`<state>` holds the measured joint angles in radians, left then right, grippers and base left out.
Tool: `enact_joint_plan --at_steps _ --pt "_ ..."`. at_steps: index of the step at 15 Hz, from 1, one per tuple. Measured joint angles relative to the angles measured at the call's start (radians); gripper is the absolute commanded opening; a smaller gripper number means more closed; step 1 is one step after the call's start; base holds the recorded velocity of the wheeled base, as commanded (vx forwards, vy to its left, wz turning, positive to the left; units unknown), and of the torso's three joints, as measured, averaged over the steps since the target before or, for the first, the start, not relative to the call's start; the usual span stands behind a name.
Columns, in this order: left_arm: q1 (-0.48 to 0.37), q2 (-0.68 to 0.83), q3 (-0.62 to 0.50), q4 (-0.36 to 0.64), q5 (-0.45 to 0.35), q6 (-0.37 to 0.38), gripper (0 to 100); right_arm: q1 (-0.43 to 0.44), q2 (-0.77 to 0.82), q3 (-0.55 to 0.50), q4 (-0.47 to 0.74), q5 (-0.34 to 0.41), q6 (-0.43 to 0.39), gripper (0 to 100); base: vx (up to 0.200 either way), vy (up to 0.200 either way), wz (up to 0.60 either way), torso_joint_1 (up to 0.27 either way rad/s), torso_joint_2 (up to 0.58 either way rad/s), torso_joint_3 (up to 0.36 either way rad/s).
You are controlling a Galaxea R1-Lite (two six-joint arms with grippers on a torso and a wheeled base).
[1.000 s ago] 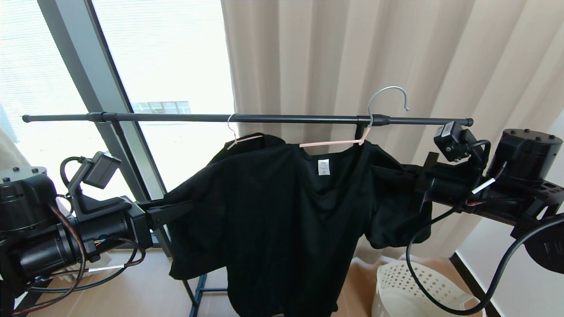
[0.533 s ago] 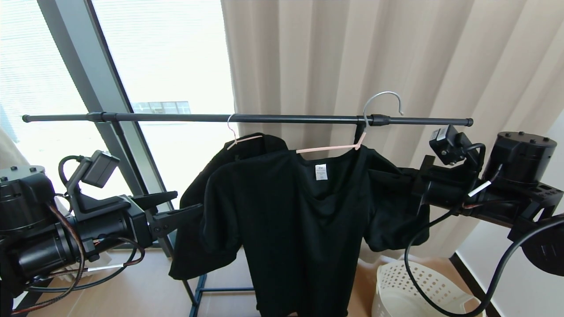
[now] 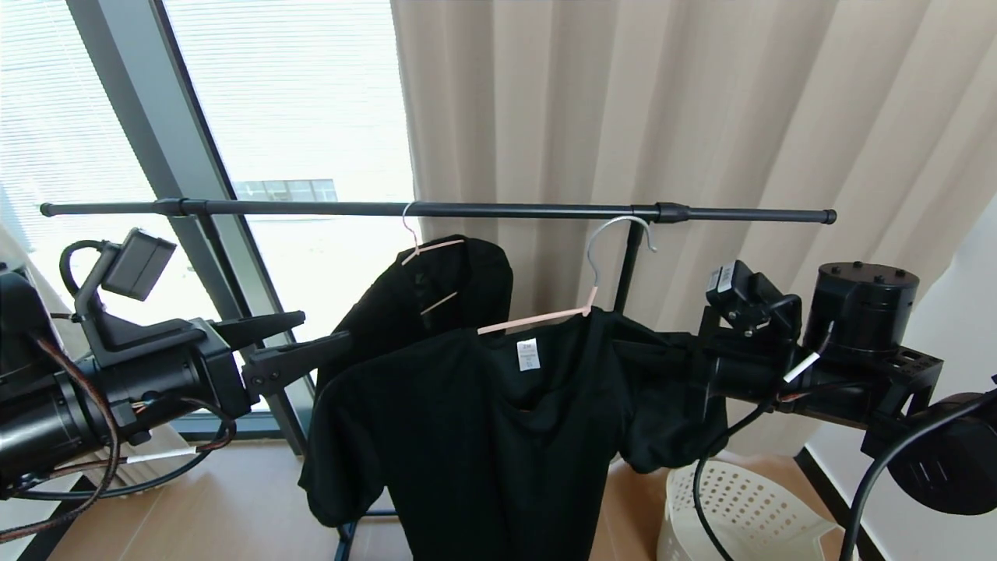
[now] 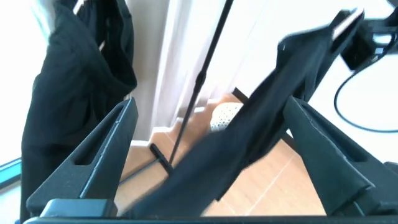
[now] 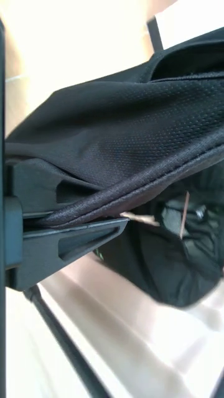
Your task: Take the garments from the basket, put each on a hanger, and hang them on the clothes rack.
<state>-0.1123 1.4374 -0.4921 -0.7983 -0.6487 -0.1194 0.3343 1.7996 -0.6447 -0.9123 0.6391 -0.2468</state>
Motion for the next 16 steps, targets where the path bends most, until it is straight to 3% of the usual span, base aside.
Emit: enact_joint_plan --at_steps 3,5,7,10,14,16 --pt "-0.019 -0.056 -0.180 0.386 0.002 0.053 100 0.029 0.004 0.016 0.000 -0.001 -0.021 0 0.000 0.000 0.00 0.000 0.00 0.000" --pt "-0.061 -0.091 -0.297 0.561 0.003 0.127 100 0.046 0.004 0.023 0.000 -0.002 -0.022 0 0.000 0.000 0.00 0.000 0.00 0.000" --pt "-0.133 -0.108 -0.351 0.637 0.003 0.210 100 0.060 0.005 0.033 0.000 -0.001 -0.035 0 0.000 0.000 0.00 0.000 0.00 0.000" --pt "-0.239 -0.108 -0.369 0.668 0.002 0.295 100 0.077 0.004 0.044 0.000 -0.001 -0.044 0 0.000 0.000 0.00 0.000 0.00 0.000" --pt "-0.311 -0.074 -0.375 0.729 0.007 0.403 100 0.093 -0.003 0.051 0.000 -0.002 -0.049 0 0.000 0.000 0.00 0.000 0.00 0.000" --pt "-0.345 -0.053 -0.383 0.753 0.039 0.420 100 0.095 -0.005 0.051 0.000 -0.003 -0.049 0 0.000 0.000 0.00 0.000 0.00 0.000"
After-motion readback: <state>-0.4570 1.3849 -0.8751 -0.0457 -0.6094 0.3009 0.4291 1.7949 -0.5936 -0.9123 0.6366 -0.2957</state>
